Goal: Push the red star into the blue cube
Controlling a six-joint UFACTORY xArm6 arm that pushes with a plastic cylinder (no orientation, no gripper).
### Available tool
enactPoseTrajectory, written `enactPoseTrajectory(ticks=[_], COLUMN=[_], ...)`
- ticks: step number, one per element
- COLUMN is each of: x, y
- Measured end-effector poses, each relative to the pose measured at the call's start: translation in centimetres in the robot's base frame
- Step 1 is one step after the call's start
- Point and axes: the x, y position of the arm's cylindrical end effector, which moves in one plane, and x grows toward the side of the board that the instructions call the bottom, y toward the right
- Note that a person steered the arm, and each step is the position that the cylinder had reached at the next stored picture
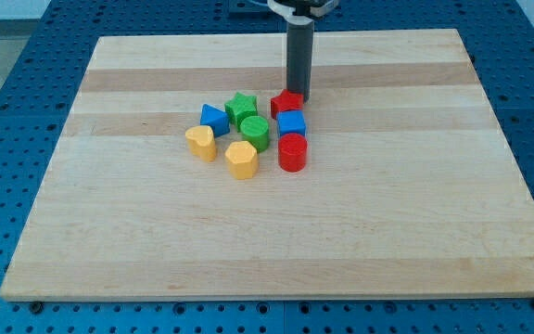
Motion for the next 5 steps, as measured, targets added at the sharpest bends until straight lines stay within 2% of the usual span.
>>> enactPoseTrajectory(ticks=[3,5], x=[0.0,-3.1], y=[-1.8,0.5])
